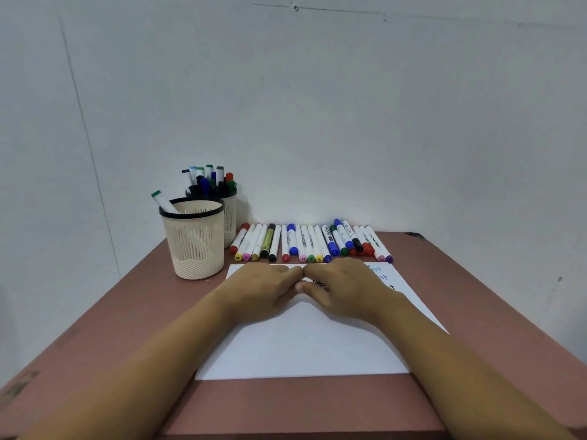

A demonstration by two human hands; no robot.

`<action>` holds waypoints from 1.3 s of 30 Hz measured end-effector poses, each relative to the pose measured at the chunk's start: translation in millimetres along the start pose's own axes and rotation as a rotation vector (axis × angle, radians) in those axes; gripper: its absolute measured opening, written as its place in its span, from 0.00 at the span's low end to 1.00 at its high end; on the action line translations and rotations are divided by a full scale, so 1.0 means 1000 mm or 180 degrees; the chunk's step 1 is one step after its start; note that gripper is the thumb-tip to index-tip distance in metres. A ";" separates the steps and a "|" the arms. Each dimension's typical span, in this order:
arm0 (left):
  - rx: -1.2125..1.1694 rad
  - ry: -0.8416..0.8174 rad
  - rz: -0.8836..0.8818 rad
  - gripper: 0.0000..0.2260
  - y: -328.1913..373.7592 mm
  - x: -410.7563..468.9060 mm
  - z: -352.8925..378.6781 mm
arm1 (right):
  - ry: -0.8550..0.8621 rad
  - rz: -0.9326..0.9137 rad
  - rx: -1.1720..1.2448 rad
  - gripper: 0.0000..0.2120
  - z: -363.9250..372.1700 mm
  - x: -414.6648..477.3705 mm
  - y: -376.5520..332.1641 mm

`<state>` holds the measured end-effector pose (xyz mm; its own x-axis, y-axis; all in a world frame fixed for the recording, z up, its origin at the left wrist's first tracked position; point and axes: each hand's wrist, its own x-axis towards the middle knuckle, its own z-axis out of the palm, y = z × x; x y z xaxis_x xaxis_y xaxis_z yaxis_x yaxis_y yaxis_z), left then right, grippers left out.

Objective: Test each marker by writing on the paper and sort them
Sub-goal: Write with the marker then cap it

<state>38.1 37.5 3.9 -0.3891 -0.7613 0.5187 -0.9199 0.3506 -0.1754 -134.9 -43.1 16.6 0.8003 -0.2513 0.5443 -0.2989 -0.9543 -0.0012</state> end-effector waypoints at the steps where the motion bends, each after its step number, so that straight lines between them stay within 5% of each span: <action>1: 0.0026 -0.0002 0.0004 0.05 0.000 0.000 0.000 | -0.0039 0.0036 -0.0001 0.24 -0.001 0.000 0.000; 8: 0.0204 0.0202 -0.0003 0.07 -0.004 0.002 -0.003 | 0.0188 -0.0050 -0.0131 0.19 -0.002 0.001 -0.002; 12: -0.0689 0.0148 -0.0698 0.11 0.001 0.004 -0.007 | 0.0375 0.0111 -0.0384 0.20 0.002 0.003 -0.003; 16: -0.1431 0.0341 -0.1343 0.09 0.000 0.002 -0.009 | -0.0193 0.0760 0.0238 0.19 -0.007 0.004 -0.007; 23: -0.1800 0.0800 -0.2075 0.18 0.005 0.017 -0.009 | -0.0271 0.0816 0.0207 0.15 -0.005 0.010 -0.017; 28: -0.2183 0.1097 -0.2243 0.20 0.006 0.018 -0.011 | -0.0353 0.0863 0.1120 0.06 -0.003 0.011 -0.027; 34: -0.2584 0.0729 -0.2480 0.26 0.007 0.019 -0.012 | -0.0424 0.0988 0.1102 0.14 -0.003 0.014 -0.031; 39: -0.2790 0.0796 -0.2637 0.27 0.007 0.019 -0.017 | -0.0481 0.1020 0.1750 0.11 -0.004 0.018 -0.035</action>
<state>25.7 35.0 26.6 0.4051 -0.8365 0.3690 -0.5037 0.1327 0.8537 -112.0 -14.0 30.1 0.7920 -0.5188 0.3218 -0.2576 -0.7618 -0.5943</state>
